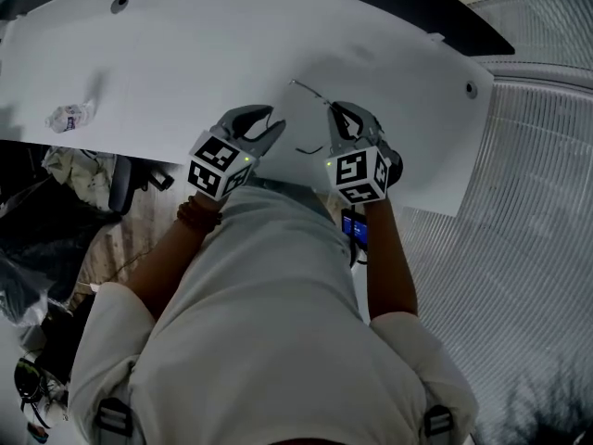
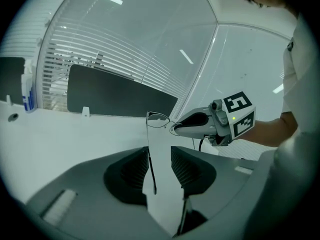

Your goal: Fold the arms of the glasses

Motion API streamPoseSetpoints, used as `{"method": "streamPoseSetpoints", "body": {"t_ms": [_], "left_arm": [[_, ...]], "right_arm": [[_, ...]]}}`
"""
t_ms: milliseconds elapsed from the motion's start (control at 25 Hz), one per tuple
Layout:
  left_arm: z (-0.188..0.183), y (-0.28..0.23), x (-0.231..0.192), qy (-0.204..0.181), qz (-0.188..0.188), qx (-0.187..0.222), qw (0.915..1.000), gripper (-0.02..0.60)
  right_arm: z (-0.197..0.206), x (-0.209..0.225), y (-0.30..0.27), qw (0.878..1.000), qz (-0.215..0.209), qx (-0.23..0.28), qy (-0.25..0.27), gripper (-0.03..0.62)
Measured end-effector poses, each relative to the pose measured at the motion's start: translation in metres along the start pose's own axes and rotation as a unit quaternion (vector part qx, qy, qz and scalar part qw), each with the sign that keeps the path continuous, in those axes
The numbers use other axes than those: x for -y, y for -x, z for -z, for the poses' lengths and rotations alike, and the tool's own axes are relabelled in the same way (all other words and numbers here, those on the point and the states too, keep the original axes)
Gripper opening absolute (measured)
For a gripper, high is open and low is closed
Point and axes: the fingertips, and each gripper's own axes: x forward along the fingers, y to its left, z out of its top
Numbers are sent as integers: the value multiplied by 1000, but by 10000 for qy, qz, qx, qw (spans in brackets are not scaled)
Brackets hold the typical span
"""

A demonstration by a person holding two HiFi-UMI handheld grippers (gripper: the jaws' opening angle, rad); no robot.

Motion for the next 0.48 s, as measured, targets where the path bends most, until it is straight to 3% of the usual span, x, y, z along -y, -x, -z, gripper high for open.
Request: {"method": "streamPoseSetpoints", "body": {"t_ms": [480], "left_arm": [[-6, -4, 22, 680, 397, 207, 9967, 152]], "right_arm": [[-8, -12, 5, 9993, 200, 90, 288, 15]]}}
